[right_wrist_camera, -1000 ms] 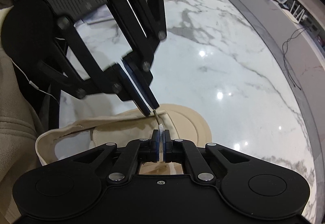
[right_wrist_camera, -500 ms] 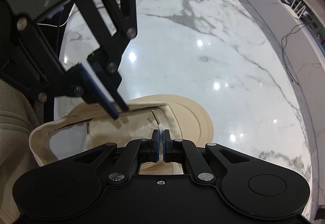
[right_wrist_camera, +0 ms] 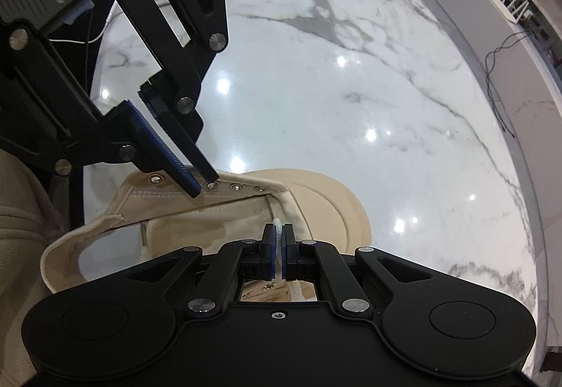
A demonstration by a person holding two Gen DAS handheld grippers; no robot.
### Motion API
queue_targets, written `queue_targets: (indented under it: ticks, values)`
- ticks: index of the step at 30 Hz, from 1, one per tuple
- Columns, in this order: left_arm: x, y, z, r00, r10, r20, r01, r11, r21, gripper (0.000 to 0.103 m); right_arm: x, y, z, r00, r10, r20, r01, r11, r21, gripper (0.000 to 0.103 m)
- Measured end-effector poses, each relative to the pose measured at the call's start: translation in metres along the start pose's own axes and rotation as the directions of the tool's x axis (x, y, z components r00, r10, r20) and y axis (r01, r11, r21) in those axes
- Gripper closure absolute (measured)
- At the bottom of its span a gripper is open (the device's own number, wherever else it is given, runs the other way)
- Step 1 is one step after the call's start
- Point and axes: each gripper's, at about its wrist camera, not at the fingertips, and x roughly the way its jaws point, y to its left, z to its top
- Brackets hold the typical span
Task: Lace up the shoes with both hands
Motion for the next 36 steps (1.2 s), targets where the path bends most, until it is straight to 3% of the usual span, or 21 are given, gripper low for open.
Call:
queue_targets:
  ticks: [4,6,17,19,27,36]
  values:
    - [0.001,0.001,0.001,1.000,0.002,0.002,-0.002,1.000,0.001,0.099,-0.002,0.005,-0.001,1.000,-0.006,0.013,0.007,0.998,-0.060,0.099]
    - [0.002,0.001,0.001,1.000,0.003,0.003,-0.003,1.000,0.002,0.099,-0.002,0.006,0.000,1.000,-0.003,0.016,0.004,0.997,-0.072,0.093]
    - [0.005,0.002,0.002,1.000,0.008,0.009,-0.008,1.000,0.001,0.095,0.010,0.017,0.002,0.998,-0.037,-0.044,0.028,0.983,-0.179,0.095]
    - [0.005,0.003,0.002,1.000,0.005,0.011,-0.005,1.000,-0.002,0.095,0.010,0.017,0.002,0.998,-0.050,-0.047,0.041,0.985,-0.167,0.101]
    - [0.005,0.005,0.001,1.000,0.003,0.012,-0.003,1.000,-0.009,0.095,-0.002,0.007,0.002,1.000,-0.013,-0.025,0.011,0.997,-0.079,0.101]
    - [0.004,0.006,0.003,1.000,0.005,0.010,-0.005,1.000,-0.008,0.095,-0.004,0.008,0.007,1.000,-0.021,-0.020,0.019,0.998,-0.063,0.101]
